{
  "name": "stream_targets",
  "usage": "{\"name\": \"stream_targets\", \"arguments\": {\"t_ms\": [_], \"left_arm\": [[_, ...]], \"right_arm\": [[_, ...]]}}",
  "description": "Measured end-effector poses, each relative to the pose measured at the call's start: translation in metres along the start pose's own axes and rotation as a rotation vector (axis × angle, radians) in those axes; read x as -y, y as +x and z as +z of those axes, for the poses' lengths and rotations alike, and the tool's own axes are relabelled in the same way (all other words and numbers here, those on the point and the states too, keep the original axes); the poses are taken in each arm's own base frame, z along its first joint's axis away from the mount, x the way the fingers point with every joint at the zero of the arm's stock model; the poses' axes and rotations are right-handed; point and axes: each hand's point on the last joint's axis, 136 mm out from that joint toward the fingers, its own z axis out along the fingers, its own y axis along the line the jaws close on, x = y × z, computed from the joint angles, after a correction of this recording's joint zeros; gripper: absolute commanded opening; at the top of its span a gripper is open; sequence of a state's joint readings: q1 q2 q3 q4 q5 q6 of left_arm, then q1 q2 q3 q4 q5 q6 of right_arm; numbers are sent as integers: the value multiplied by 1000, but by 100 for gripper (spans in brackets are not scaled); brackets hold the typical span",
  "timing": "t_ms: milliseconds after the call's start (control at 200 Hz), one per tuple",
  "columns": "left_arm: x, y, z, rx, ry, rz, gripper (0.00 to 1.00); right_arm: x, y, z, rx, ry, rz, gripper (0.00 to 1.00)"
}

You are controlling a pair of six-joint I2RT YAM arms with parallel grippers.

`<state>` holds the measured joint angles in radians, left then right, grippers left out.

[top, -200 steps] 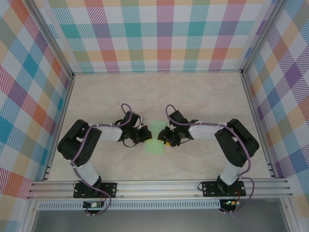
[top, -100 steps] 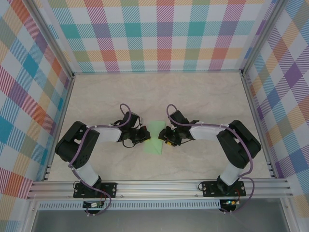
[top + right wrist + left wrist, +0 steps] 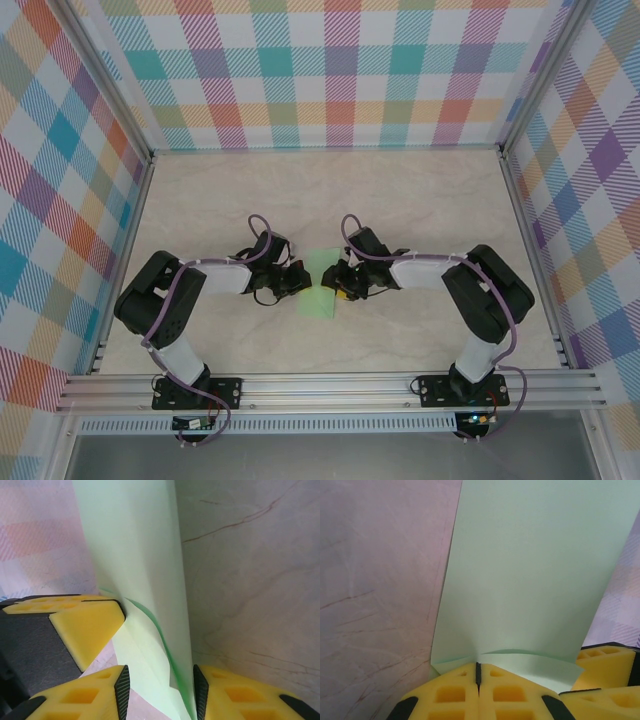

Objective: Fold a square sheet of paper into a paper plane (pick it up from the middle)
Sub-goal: Turn over the paper at the center of the table.

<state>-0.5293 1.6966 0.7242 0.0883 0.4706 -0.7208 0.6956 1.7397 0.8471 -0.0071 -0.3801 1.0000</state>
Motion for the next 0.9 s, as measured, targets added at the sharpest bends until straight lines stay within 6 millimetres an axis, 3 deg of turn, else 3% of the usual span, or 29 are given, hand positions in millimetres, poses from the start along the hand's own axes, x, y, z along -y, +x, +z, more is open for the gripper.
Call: {"name": "stream_targets", "arguments": {"t_ms": [170,480,755,900], "left_arm": [[1,0,-2,3,2,-17,6],[18,-10,-28,79,23,-2,15],[18,-11,-74,208,-26,6,20],[20,-10,-104,288,-38,4,26]], "right_arm": [[-1,-1,1,1,-10,-38,40],[-8,0,3,0,-60,-117,27],[-5,1,1,-6,-34,-163,7],[-16,-3,-19,16,17,-222,3]]}}
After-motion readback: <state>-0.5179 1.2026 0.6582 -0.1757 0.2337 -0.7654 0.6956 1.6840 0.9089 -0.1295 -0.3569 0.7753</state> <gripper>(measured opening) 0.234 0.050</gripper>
